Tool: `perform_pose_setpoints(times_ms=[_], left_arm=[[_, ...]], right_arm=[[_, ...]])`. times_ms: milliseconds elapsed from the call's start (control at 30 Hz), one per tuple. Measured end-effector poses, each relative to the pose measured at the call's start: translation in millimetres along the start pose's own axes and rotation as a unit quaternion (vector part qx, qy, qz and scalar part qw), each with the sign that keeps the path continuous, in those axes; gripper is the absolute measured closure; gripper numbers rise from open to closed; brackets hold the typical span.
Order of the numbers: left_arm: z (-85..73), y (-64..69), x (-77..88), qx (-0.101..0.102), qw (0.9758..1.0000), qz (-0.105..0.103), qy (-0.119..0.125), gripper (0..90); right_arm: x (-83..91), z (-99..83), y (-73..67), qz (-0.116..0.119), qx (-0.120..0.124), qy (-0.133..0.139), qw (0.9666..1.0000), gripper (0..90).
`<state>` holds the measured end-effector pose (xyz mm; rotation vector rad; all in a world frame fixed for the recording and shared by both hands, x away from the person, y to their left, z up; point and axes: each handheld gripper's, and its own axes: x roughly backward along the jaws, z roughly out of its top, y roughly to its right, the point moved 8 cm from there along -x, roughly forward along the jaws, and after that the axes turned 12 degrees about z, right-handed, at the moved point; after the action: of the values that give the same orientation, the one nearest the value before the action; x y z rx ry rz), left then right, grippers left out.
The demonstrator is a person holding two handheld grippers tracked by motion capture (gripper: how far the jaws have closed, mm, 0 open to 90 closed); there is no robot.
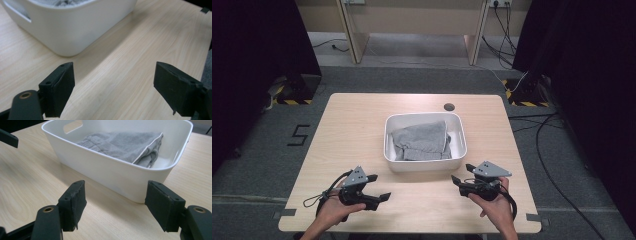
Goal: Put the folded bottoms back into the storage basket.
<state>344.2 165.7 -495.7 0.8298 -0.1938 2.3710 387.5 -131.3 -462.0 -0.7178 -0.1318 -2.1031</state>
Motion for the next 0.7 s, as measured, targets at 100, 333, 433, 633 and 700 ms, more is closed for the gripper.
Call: perform_pose_setpoints(times_ms=[100, 333, 433, 633, 700], left_arm=[[-10.6, -2.8, -3.3, 0.002, 0.9999, 0.007, -0.012, 16.9], [-37.0, -7.5, -9.2, -0.01, 0.9989, 0.027, -0.038, 17.0], [-48.2, -9.1, -8.8, -0.015, 0.9982, 0.032, -0.048, 17.0], [-61.4, -10.3, -5.0, -0.018, 0.9978, 0.035, -0.054, 16.9], [-62.5, -10.3, -3.9, -0.023, 0.9975, 0.04, -0.054, 16.8]], right_arm=[[-1.8, -6.0, -0.3, 0.007, 0.002, -0.008, 0.9999, 32.2], [5.2, -15.9, -0.4, 0.002, 0.002, -0.011, 0.9999, 31.2], [6.2, -20.8, -1.4, 0.0, -0.001, -0.014, 0.9999, 31.2], [4.1, -26.5, -5.4, 0.001, 0.001, -0.026, 0.9997, 31.1], [2.9, -28.2, -6.9, 0.001, 0.002, -0.028, 0.9996, 31.1]])
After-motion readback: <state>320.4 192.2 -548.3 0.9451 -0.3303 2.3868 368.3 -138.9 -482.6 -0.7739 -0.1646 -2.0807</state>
